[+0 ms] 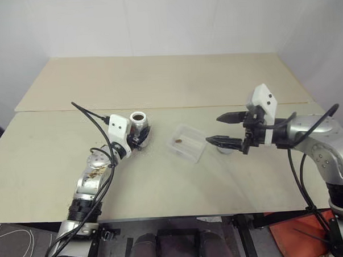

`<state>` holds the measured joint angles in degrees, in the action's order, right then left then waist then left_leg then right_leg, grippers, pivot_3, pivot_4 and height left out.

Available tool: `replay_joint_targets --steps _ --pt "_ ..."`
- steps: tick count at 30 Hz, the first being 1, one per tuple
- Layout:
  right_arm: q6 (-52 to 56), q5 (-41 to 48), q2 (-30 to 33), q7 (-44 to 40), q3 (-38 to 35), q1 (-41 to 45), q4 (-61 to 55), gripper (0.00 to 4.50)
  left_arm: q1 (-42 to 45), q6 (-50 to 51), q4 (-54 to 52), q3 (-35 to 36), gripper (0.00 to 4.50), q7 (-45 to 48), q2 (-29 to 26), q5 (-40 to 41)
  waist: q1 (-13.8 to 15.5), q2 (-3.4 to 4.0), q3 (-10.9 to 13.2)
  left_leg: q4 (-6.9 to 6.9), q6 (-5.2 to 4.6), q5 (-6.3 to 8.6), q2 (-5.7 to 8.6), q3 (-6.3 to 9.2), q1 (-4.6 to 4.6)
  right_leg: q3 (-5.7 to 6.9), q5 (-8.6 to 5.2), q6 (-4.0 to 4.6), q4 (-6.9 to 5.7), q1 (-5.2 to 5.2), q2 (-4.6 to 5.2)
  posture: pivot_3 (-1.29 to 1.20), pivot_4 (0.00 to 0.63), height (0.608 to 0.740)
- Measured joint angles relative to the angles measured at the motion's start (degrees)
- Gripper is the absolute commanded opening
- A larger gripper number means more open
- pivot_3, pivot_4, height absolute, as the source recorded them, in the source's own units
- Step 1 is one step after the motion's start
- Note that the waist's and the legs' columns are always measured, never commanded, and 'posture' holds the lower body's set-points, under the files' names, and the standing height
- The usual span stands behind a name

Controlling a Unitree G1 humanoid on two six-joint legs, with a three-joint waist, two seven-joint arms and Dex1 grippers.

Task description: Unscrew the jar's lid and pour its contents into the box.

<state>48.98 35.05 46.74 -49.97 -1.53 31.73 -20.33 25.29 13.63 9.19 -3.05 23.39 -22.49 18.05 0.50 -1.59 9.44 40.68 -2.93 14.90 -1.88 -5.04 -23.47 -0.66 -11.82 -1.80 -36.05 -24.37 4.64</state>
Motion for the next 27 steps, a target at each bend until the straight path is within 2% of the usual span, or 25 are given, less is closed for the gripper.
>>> replay_joint_targets --steps 2,3,8,10,12,15,17,20,23,27 --pt "0.0 0.0 0.0 0.0 0.0 0.0 -0.3 4.50 -0.9 0.0 0.3 0.3 4.29 0.4 0.5 -0.3 0.0 0.00 0.0 -0.01 0.00 0.00 -0.03 0.00 0.01 0.00 0.00 0.00 0.00 0.00 0.00 0.00 0.150 0.740" --pt "0.0 0.0 0.0 0.0 0.0 0.0 -0.3 4.50 -1.2 0.0 0.3 0.5 4.48 0.5 0.5 -0.6 0.0 0.00 0.0 -0.01 0.00 0.00 -0.04 0.01 0.00 0.00 0.00 0.00 0.00 0.00 0.00 0.00 0.150 0.740" --pt "0.0 0.1 -0.1 -0.1 0.0 0.0 -0.5 4.50 -5.5 1.2 -4.1 2.1 4.48 2.5 -1.3 -0.8 -0.3 0.00 0.0 -0.07 -0.01 0.01 -0.07 -0.01 -0.01 -0.04 0.00 0.01 0.03 -0.04 0.03 0.00 0.150 0.740" --pt "0.0 0.2 0.0 -0.1 -0.1 -0.1 -0.7 4.50 -9.4 2.5 -9.0 2.8 4.48 5.4 -5.5 -0.4 -0.6 0.00 0.0 -0.19 0.00 0.01 -0.10 -0.04 0.01 -0.07 -0.01 0.02 0.05 -0.09 0.04 0.00 0.150 0.740" --pt "0.0 0.2 0.4 -0.5 -0.5 -0.9 -1.1 4.50 -14.6 4.2 -15.2 5.3 4.48 10.6 -12.5 1.3 -1.0 0.00 0.0 -0.38 0.05 -0.02 -0.11 -0.07 0.04 -0.09 -0.03 0.06 0.06 -0.16 0.06 0.00 0.150 0.740" --pt "0.0 0.1 1.1 -0.8 -1.5 -2.4 -1.6 4.50 -20.1 7.0 -21.5 12.1 4.48 18.3 -22.0 5.4 -1.2 0.00 0.0 -0.46 0.06 -0.02 -0.12 -0.11 0.08 -0.06 -0.06 0.10 0.08 -0.20 0.13 0.00 0.150 0.740" --pt "-1.1 0.2 1.2 -1.3 -1.9 -4.1 -2.4 4.50 -23.3 8.9 -24.7 20.1 4.48 23.8 -26.8 10.3 -1.1 0.01 0.0 -0.50 0.06 -0.02 -0.08 -0.13 0.12 -0.01 -0.09 0.12 0.09 -0.18 0.23 0.00 0.150 0.740" --pt "-4.9 0.4 0.9 -3.7 -3.2 -6.9 -2.6 4.50 -30.7 9.2 -28.6 32.8 4.48 34.5 -29.8 18.7 -1.2 0.00 0.0 -0.62 0.04 -0.01 -0.06 -0.23 0.16 0.02 -0.12 0.11 0.18 -0.19 0.33 0.00 0.150 0.740" --pt "-7.6 0.0 0.9 -5.0 -3.8 -7.7 -2.0 4.50 -36.3 10.2 -30.9 42.3 4.48 42.4 -31.1 24.1 -1.2 0.01 0.0 -0.68 0.08 -0.03 -0.05 -0.25 0.22 0.03 -0.16 0.15 0.16 -0.19 0.31 0.00 0.150 0.740" --pt "-8.8 0.0 0.9 -6.3 -3.8 -7.7 -1.3 4.50 -40.9 12.0 -34.7 47.4 4.48 42.5 -29.6 26.2 -1.1 0.01 0.0 -0.70 0.09 -0.04 -0.04 -0.24 0.33 0.02 -0.19 0.18 0.14 -0.07 0.31 0.00 0.150 0.740"
